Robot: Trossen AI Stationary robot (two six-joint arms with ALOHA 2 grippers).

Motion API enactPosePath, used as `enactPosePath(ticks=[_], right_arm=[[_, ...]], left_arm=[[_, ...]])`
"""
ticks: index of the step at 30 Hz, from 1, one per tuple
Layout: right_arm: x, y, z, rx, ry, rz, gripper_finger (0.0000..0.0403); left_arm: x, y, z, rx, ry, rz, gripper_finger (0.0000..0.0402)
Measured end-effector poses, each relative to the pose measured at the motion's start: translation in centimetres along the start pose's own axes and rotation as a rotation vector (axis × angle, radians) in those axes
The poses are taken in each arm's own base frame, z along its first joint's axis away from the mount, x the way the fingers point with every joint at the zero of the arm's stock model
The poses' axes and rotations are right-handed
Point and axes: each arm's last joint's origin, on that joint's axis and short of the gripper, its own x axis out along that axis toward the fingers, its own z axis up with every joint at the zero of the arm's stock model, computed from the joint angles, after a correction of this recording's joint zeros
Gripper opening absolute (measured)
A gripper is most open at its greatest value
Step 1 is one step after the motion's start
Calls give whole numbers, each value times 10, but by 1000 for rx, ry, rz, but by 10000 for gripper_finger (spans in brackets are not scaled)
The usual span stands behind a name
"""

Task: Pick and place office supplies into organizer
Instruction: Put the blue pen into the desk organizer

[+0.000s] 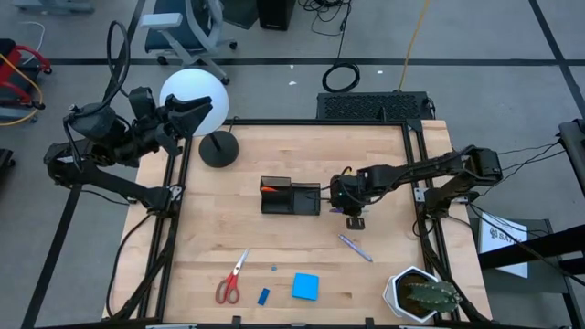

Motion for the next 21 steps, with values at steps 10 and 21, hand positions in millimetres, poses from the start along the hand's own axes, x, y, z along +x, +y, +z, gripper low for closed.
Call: enactPosePath(ticks=[10, 21], right_arm=[[-22, 3, 6, 73, -151, 22, 31], [-52, 1, 17, 178, -397, 67, 31]], left_arm=[[0, 0, 0, 1, 0, 0, 173], [0, 0, 0, 0, 0, 0, 173]])
